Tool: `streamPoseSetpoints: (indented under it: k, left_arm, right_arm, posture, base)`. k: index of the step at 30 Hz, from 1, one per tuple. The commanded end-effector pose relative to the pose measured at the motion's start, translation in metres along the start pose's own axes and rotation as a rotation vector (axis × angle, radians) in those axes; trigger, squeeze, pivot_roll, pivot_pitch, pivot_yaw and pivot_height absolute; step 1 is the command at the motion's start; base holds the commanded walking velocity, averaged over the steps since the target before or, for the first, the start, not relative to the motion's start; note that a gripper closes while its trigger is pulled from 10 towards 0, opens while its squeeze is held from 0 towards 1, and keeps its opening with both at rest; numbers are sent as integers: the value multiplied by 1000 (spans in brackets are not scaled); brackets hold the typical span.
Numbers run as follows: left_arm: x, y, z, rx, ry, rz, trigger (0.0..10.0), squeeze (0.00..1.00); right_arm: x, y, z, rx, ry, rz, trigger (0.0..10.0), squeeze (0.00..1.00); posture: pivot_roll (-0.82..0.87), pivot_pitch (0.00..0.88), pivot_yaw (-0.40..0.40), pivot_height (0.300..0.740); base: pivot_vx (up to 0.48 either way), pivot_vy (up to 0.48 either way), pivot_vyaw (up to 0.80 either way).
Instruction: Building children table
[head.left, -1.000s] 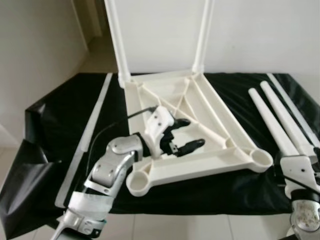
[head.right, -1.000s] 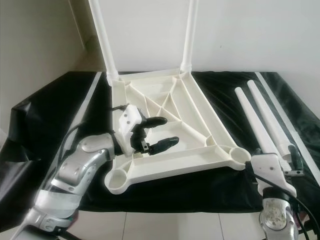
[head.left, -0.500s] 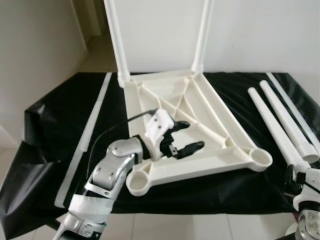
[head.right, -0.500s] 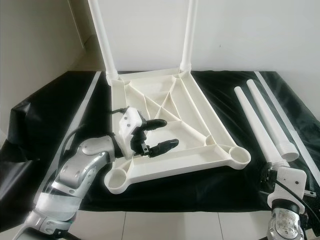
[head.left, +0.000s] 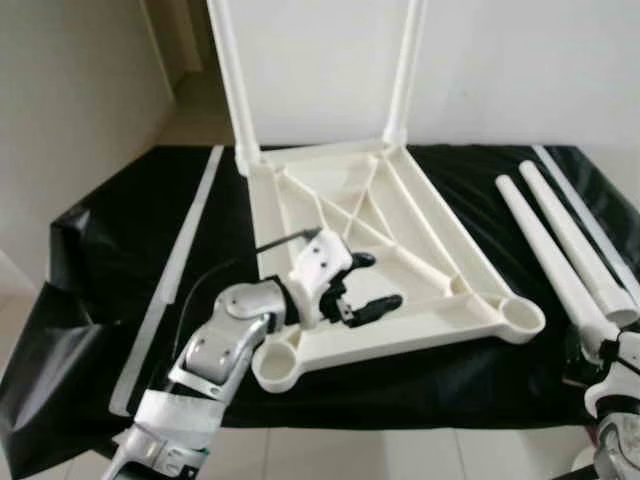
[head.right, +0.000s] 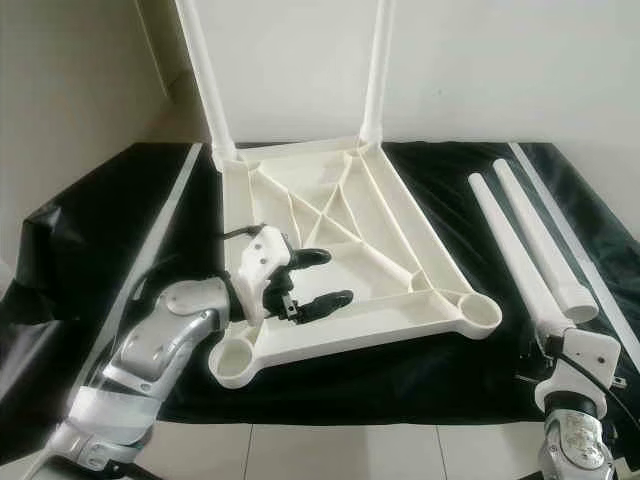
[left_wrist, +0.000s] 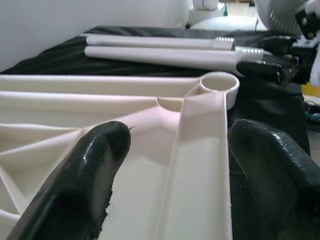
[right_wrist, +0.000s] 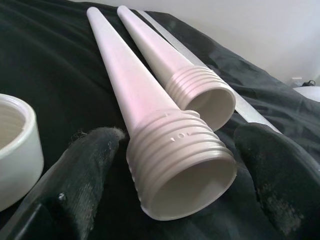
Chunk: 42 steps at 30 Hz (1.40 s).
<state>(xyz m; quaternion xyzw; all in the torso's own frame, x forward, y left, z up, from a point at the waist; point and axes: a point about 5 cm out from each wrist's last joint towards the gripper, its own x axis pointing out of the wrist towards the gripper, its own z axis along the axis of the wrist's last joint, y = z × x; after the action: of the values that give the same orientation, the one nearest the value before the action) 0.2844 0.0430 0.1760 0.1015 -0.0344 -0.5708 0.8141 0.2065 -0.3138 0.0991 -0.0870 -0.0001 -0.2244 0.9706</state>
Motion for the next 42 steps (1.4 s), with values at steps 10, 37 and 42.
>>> streamPoseSetpoints:
  k: [10, 37, 42]
  left_arm:
    - [-1, -25, -8, 39, 54, -195, 10000, 0]
    - [-1, -19, -2, 73, 30, -164, 10000, 0]
    - [1, -20, 0, 73, 23, -166, 10000, 0]
  right_arm:
    - [12, -1, -5, 25, 21, 88, 10000, 0]
    - [10, 29, -13, 620, 136, 262, 10000, 0]
    - [7, 42, -3, 728, 138, 397, 10000, 0]
  posture:
    - [-62, 19, 26, 740]
    - [-63, 2, 33, 740]
    - [-66, 0, 36, 740]
  base:
    - [0, 0, 0]
    - [0, 0, 0]
    - [0, 0, 0]
